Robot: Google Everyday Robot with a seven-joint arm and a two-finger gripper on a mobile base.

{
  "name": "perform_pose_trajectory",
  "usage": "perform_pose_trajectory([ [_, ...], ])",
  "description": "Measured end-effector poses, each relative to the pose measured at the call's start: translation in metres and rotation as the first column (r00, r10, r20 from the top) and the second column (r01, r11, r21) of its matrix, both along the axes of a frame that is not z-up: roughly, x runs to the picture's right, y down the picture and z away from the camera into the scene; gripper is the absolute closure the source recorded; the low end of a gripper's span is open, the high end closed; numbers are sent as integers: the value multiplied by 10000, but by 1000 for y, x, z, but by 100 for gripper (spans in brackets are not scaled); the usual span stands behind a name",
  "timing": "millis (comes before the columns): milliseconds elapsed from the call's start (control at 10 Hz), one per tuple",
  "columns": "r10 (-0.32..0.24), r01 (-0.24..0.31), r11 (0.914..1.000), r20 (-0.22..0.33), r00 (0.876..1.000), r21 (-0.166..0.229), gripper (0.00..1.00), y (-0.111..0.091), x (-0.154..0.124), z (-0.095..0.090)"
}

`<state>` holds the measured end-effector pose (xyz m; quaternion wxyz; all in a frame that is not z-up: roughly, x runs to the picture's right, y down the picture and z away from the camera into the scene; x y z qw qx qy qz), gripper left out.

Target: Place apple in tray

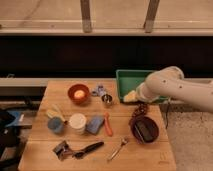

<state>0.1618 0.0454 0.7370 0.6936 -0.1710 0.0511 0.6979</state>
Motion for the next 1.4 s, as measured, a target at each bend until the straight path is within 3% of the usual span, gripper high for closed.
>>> perform_pose_trajectory([
  [200, -812, 796, 9965, 672, 9944, 253, 21, -21, -52, 3],
  [500, -1508, 1450, 9883, 1641, 9748, 469, 21, -37, -114, 3],
  [1400, -1526, 1470, 9880, 1566, 9758, 466, 21, -37, -109, 3],
])
